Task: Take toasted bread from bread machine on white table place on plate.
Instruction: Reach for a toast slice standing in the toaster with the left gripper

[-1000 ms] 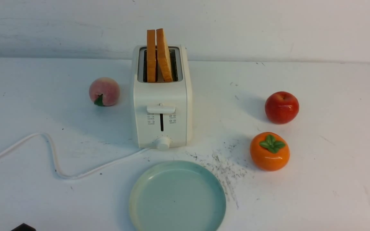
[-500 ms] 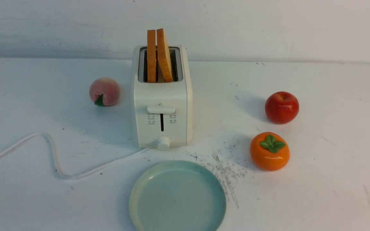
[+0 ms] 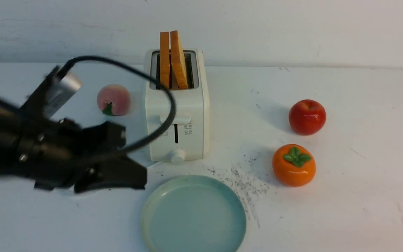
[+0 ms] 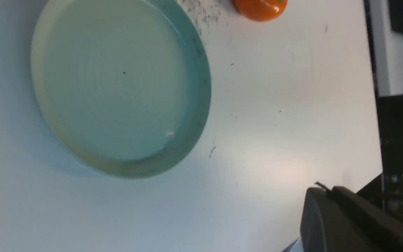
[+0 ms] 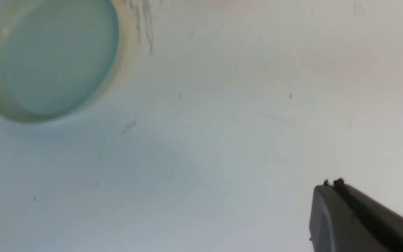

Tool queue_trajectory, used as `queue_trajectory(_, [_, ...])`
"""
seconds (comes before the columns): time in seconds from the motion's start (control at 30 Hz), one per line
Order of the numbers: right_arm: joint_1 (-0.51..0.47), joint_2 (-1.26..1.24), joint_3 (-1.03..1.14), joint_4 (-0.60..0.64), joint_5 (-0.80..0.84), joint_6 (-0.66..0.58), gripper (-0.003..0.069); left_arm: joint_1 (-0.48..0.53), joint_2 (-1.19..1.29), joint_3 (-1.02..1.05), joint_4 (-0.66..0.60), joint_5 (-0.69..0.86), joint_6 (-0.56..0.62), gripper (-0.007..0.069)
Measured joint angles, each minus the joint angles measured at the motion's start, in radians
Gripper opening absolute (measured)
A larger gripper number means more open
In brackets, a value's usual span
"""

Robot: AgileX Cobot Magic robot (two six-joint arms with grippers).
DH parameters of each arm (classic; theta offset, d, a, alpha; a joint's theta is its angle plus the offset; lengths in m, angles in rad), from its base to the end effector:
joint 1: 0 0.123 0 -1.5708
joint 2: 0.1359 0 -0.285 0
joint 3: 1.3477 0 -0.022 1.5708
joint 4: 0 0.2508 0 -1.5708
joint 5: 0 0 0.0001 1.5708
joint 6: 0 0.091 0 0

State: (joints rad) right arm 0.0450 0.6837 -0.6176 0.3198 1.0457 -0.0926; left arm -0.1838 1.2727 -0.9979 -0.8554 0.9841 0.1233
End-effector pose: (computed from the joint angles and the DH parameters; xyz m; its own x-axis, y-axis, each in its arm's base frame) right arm 0.1016 0.0294 0.2848 -0.8530 0.0308 -0.5210 -0.1288 0.9550 0.2673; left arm 0.2300 -0.1010 0.3208 -0.9424 -0.1646 -0.2911 0.0981 0.6961 -0.7112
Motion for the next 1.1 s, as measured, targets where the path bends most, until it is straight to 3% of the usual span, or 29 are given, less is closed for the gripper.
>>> queue_trajectory(0.2, [0.0,0.025,-0.002,0.005,0.059,-0.054,-0.0015,-0.02,0.265,-0.354,0.127,0.048,-0.068,-0.0014])
queue_trajectory(0.37, [0.0,0.025,-0.006,0.008,0.054,-0.063,-0.0012,-0.031,0.408,-0.615,0.347,0.05,-0.302,-0.0014])
queue_trajectory(0.63, [0.0,0.025,-0.006,0.008,0.002,-0.067,-0.0008,-0.031,0.487,-0.699,0.409,0.039,-0.389,-0.0005])
queue_trajectory(0.83, [0.0,0.026,-0.006,0.009,-0.022,-0.067,-0.0006,-0.037,0.53,-0.699,0.413,-0.078,-0.392,0.018])
queue_trajectory(0.87, [0.0,0.026,-0.006,0.009,-0.024,-0.067,-0.0005,-0.038,0.531,-0.699,0.414,-0.082,-0.39,0.018])
queue_trajectory(0.9, [0.0,0.026,-0.006,0.012,-0.031,-0.067,-0.0004,-0.052,0.54,-0.7,0.417,-0.116,-0.374,0.0249])
queue_trajectory(0.97, [0.0,0.026,-0.006,0.02,-0.038,-0.067,-0.0002,-0.077,0.556,-0.7,0.422,-0.15,-0.342,0.0317])
queue_trajectory(1.1, [0.0,0.026,-0.006,0.042,-0.038,-0.067,-0.0001,-0.119,0.581,-0.7,0.461,-0.195,-0.305,0.038])
